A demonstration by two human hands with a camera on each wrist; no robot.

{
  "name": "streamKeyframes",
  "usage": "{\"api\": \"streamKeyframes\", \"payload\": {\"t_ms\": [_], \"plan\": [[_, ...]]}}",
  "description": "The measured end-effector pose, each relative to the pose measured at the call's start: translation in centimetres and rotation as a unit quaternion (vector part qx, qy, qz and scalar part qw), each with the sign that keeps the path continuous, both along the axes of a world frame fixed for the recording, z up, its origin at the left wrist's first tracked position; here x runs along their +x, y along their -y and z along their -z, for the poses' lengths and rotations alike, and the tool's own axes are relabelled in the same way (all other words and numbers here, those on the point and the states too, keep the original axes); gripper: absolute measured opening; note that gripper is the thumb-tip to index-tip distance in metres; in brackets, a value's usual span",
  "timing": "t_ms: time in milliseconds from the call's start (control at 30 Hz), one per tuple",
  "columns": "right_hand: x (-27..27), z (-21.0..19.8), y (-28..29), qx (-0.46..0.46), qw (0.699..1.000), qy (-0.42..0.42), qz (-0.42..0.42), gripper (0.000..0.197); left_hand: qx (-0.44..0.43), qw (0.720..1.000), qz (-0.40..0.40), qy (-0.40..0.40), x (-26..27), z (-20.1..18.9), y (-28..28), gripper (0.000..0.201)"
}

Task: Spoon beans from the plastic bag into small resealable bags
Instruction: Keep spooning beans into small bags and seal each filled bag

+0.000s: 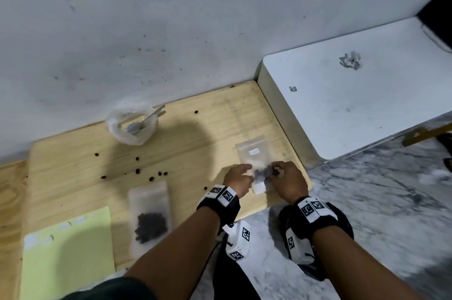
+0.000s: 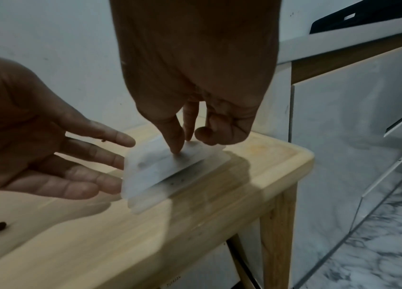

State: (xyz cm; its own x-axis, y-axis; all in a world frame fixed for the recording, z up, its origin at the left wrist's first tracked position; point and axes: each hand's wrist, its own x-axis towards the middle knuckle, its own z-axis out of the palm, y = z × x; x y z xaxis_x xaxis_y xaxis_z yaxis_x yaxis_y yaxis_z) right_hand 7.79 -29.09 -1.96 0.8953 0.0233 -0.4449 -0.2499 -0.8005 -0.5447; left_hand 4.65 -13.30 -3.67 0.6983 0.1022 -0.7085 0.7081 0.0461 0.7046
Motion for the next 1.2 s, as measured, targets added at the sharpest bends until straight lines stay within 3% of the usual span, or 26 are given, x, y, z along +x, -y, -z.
{"api": "streamKeyframes", "payload": {"t_ms": [100,333,467,567,633,700,900,1033,1200], "plan": [[0.2,-0.1,-0.3,-0.005,1.0,-0.01,-0.029,0.03,0.006,1.0,0.022,0.003,0.1,0.5,-0.1,0.044],[0.4,0.7,-0.2,-0.014,0.999,-0.024,-0.033,0.043,-0.003,1.0,0.021,0.004,0.4,0.8,-0.2,0.044],[-0.3,-0.2,-1.0,-0.001,0.998,0.061,0.009,0.04,0.003,1.0,0.008,0.015,-0.2,-0.2,-1.5,0.037],[-1.7,-1.1,-3.8,0.04,0.991,0.131,-0.01,0.029,0.018,0.998,-0.025,0.051,-2.0,-1.2,-4.3,0.025],[-3.1,-1.2,-6.7,0.081,0.989,0.113,-0.056,0.018,0.039,0.995,-0.055,0.069,-4.0,-2.1,-6.9,0.02],[-4.7,-1.0,-10.0,0.104,0.987,0.066,-0.107,0.019,0.09,0.991,-0.066,0.077,-6.3,-2.6,-9.8,0.017],[-9.9,0.4,-17.8,0.074,0.972,-0.067,-0.214,0.01,0.254,0.955,-0.148,0.035,-13.3,-2.6,-17.5,0.009],[-12.7,0.6,-20.5,0.055,0.977,-0.067,-0.196,0.027,0.316,0.933,-0.169,-0.006,-17.4,-1.5,-20.7,0.01],[-14.7,-0.1,-22.4,0.021,0.983,-0.082,-0.165,0.062,0.304,0.944,-0.121,-0.038,-19.7,-0.5,-22.3,0.021]]}}
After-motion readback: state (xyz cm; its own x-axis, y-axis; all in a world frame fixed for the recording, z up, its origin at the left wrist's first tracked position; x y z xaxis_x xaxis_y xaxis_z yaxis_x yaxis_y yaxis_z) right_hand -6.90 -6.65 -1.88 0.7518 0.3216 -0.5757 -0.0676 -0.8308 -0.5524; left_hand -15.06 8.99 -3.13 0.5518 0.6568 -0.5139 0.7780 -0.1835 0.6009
